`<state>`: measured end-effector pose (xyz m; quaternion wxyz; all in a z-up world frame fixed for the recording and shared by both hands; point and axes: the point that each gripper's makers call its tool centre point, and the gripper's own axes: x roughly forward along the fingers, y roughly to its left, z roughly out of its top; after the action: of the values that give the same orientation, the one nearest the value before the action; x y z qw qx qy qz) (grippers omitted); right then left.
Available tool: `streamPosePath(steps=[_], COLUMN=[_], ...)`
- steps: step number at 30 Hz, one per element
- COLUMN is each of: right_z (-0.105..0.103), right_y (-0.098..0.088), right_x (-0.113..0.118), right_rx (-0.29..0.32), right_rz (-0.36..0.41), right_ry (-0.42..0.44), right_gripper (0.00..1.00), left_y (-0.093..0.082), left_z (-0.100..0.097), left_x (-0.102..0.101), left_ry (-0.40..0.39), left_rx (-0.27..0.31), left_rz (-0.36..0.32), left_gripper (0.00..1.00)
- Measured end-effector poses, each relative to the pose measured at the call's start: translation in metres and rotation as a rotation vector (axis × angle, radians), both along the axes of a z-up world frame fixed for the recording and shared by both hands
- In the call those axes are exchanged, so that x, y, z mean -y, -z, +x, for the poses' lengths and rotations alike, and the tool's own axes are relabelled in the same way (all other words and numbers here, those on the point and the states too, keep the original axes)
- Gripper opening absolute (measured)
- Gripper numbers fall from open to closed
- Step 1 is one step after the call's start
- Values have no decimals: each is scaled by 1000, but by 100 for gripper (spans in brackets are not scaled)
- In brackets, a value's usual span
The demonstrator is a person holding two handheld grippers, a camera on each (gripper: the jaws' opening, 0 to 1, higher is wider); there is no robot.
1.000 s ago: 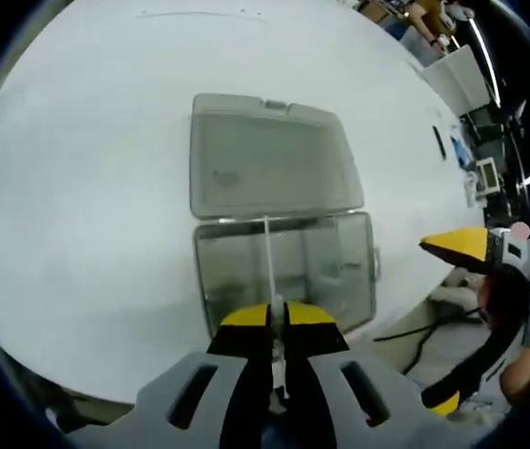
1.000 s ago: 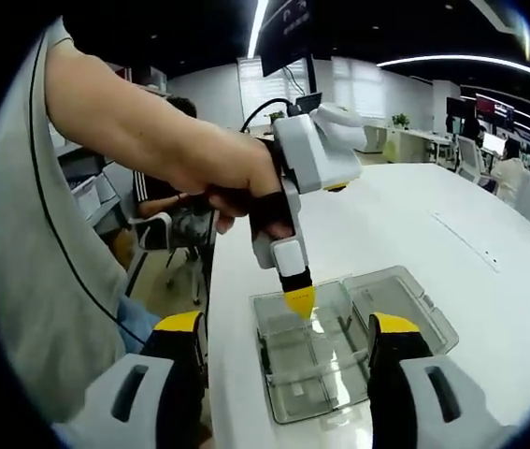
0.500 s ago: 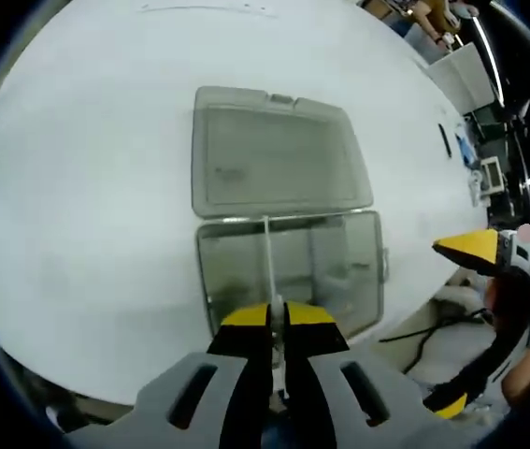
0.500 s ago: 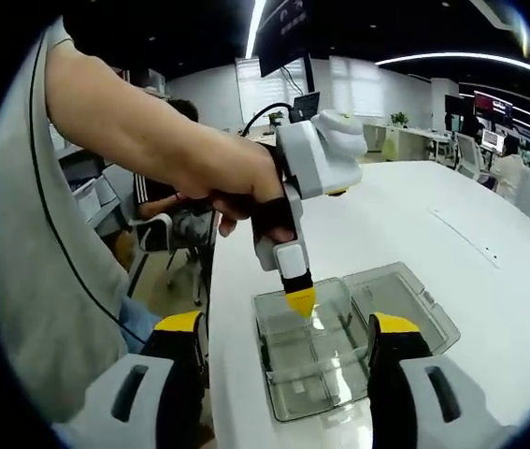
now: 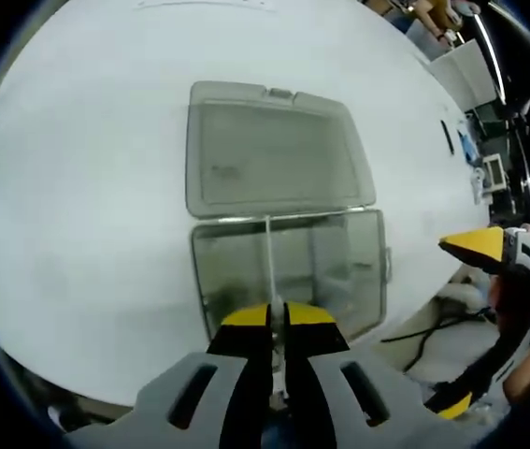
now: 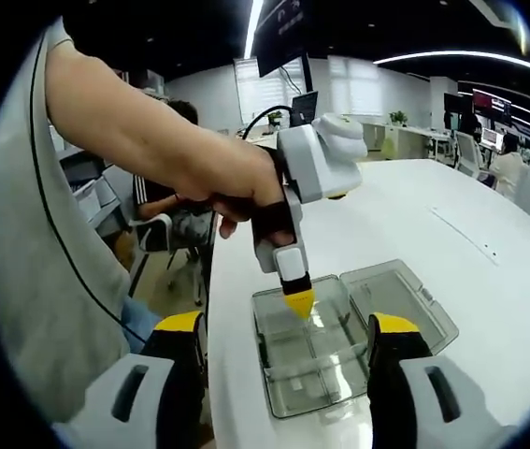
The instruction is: Insert the divider into the dual guide fixture by aligning both edges with the guide slots and pushing it downward to the bottom, including one-sided entry, uneven engagement, binding, and posture correction.
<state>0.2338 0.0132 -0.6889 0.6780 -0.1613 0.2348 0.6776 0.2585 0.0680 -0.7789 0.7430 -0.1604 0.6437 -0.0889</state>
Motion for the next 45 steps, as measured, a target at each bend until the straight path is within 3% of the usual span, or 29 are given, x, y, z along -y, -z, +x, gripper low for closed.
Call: streamPosePath(steps=[45], right_z=[4], right_y=[-4], right_x=[-1], right_rx=[-8], right_rz=[10], right_ry=[-15], right_gripper=[67], left_y=[1], left_z=[-1], left_x=[0], left_ry=[27], left_rx=[-23], left_rz=[59], left_gripper=[0])
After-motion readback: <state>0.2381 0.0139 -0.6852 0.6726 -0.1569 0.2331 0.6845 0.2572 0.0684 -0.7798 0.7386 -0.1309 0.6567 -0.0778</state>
